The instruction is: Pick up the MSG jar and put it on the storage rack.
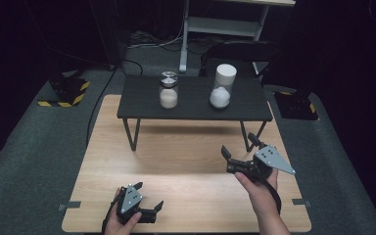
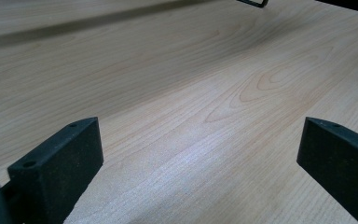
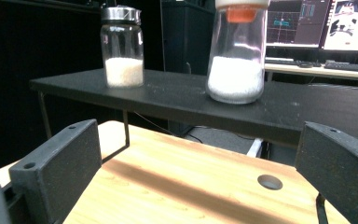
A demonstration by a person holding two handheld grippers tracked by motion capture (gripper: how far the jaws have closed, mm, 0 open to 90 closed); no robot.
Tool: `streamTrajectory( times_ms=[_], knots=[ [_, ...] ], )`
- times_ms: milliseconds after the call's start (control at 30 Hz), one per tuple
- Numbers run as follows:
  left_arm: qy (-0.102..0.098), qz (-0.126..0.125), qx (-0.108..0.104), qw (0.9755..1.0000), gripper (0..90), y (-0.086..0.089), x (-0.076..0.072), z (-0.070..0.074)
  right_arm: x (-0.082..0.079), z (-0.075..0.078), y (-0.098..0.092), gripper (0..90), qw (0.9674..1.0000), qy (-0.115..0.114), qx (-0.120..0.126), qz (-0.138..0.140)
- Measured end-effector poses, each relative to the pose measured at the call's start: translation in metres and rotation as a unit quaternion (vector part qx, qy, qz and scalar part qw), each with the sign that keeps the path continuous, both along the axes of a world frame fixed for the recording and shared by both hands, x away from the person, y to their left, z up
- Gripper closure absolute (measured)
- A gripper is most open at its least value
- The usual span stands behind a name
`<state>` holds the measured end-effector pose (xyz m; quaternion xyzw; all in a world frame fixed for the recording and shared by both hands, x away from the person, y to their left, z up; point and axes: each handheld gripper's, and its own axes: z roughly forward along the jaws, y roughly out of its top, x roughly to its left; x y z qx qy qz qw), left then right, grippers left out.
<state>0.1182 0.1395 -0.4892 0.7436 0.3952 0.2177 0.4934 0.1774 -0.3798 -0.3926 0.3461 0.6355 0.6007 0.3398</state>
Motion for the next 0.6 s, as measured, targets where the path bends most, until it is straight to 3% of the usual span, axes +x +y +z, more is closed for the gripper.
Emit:
streamTrajectory(
  times_ms=[333,600],
  knots=[
    [0.000,0.000,-0.002,1.0000,0.2,0.000,0.000,0.000,-0.017,-0.023,-0.009,0.3,0.9999,0.006,-0.012,0.001],
    [-0.001,-0.001,0.000,1.0000,0.2,0.000,0.000,0.000,-0.028,-0.045,-0.017,0.3,0.9992,0.030,-0.027,-0.003]
  ],
)
